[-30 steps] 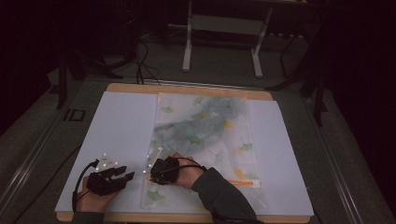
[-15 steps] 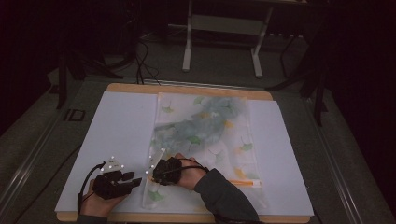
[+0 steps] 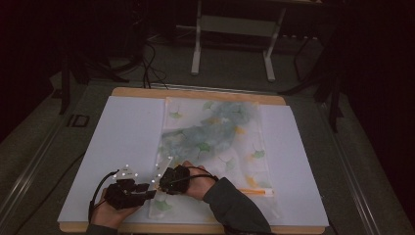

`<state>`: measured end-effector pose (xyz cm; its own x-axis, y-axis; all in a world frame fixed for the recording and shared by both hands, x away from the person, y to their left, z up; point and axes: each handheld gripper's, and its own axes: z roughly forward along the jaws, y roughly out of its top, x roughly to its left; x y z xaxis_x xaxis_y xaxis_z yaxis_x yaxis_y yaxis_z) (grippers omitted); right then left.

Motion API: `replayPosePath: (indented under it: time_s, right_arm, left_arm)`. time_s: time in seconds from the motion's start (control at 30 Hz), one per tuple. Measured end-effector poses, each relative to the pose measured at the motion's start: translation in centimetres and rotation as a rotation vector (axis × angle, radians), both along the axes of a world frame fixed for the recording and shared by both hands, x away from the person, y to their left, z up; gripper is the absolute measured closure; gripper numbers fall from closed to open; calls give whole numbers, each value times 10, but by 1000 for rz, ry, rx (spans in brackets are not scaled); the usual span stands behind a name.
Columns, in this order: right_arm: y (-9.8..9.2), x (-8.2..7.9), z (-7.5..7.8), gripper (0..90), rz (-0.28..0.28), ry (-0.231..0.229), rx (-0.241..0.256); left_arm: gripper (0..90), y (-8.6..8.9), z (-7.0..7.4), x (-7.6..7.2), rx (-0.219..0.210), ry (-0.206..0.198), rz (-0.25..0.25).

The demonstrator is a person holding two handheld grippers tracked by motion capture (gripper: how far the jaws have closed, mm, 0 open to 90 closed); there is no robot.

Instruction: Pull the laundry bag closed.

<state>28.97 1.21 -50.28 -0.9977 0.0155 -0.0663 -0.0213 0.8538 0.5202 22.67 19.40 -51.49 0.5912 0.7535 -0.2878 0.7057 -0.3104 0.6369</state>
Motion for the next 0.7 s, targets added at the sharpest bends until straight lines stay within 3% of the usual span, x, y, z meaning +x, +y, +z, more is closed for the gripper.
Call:
replayPosePath:
  time_s: [0.27,0.7]
  right_arm:
    - [-2,-2,4,855,1,-6,3]
    - [-2,-4,12,868,14,-28,4]
  left_arm:
    - [594,-8,-7,7,23,33,-16]
    - [637,-12,-11,14,-3,66,-41]
